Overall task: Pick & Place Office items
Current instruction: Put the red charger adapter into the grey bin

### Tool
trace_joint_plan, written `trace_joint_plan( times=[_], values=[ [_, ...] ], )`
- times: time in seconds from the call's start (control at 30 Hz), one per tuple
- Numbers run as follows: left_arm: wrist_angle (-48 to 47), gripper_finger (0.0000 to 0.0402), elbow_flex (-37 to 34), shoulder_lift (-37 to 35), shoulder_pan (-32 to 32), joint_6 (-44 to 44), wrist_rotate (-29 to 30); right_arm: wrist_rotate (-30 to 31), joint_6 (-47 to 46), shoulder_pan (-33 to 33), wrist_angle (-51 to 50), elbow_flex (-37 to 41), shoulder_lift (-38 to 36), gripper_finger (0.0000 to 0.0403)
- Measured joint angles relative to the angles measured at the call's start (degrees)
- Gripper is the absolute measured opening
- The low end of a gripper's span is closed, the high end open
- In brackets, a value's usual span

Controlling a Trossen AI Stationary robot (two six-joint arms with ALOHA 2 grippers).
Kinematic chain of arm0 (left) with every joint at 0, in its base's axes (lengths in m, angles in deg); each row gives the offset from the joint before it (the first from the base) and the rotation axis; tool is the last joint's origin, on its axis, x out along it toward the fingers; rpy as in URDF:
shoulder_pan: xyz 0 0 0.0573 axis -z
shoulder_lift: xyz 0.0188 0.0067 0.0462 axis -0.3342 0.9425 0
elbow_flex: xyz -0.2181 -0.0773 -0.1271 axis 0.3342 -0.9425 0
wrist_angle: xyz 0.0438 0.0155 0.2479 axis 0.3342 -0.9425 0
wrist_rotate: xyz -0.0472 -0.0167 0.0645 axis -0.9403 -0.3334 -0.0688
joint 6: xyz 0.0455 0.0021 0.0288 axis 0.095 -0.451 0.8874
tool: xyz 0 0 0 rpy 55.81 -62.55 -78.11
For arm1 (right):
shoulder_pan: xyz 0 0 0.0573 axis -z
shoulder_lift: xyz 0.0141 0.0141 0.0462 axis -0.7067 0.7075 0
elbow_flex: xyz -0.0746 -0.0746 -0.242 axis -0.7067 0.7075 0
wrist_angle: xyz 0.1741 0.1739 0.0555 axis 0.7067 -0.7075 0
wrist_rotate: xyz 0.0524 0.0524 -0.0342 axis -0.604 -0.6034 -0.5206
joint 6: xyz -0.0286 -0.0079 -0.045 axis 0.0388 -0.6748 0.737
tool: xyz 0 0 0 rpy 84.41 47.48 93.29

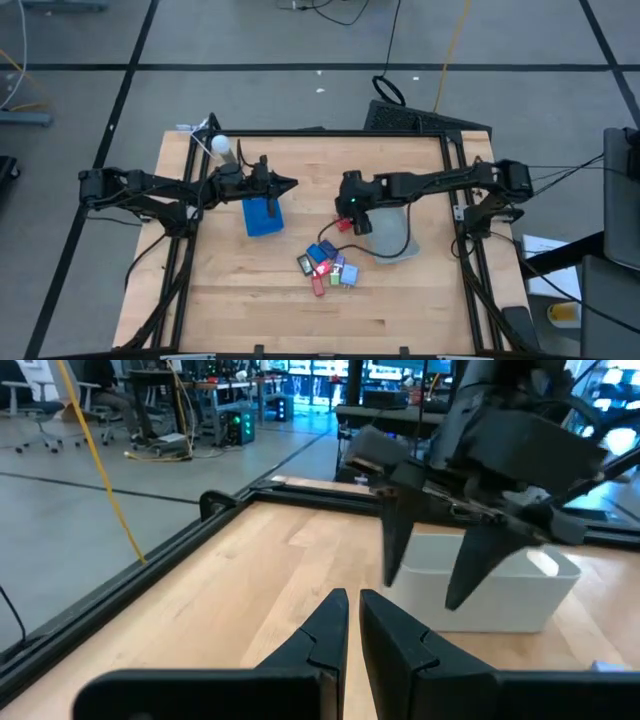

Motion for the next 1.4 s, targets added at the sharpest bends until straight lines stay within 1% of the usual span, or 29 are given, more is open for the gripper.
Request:
trace_joint_plan(
  times=[0.07,0.13,0.27,0.33,0.4,0.47,0.6,0.8,0.9,1.0,1.33,1.4],
  values=[
    [-0.16,0.0031,0.0,0.0,0.0,0.72,0.0,2.5,-0.31,-0.49,0.39,-0.87,1.74,0.0275],
    [-0.14,0.0031,0.0,0.0,0.0,0.95,0.0,2.62,-0.22,-0.53,-0.15,-1.69,3.65,0.0287],
    [-0.62,0.0031,0.0,-0.02,0.0,1.0,-0.21,-1.58,1.31,-0.29,-1.62,-2.46,5.64,0.03],
    [-1.49,0.0031,0.0,-0.02,0.0,1.24,-0.46,-4.74,2.55,-0.29,-1.62,-2.95,6.06,0.0303],
    [-1.76,0.0031,-0.02,-0.02,0.0,1.55,-0.52,-8.02,3.55,-0.25,-3.69,-3.32,5.96,0.0304],
    [-1.82,0.0031,-0.02,-0.02,0.0,1.59,-0.52,-9.53,5.14,-0.26,-4.08,-3.34,5.78,0.0304],
    [-1.78,0.0031,-0.02,-0.02,0.0,1.81,-0.54,-10.63,6.68,-0.13,-5.02,-3.41,6.19,0.0304],
    [-1.71,0.0031,-0.01,-0.02,0.0,2.25,-0.57,-10.79,7.53,1.27,-4.15,-3.37,9.27,0.0304],
    [-1.73,0.0031,-0.01,-0.02,0.02,2.25,-0.59,-12.37,7.58,1.96,-3.85,-3.37,10.49,0.0304],
    [-1.71,0.0031,0.0,-0.02,0.02,2.27,-0.61,-12.63,7.51,2.32,-3.51,-3.37,10.65,0.0304],
    [-1.71,0.0031,-0.02,-0.02,0.02,2.68,-0.61,-18.25,6.68,2.58,-5.11,-3.35,10.67,0.0304],
    [-1.71,0.0031,-0.02,-0.02,0.02,2.66,-0.61,-18.21,6.66,2.53,-5.42,-3.33,10.67,0.0304]
  ],
)
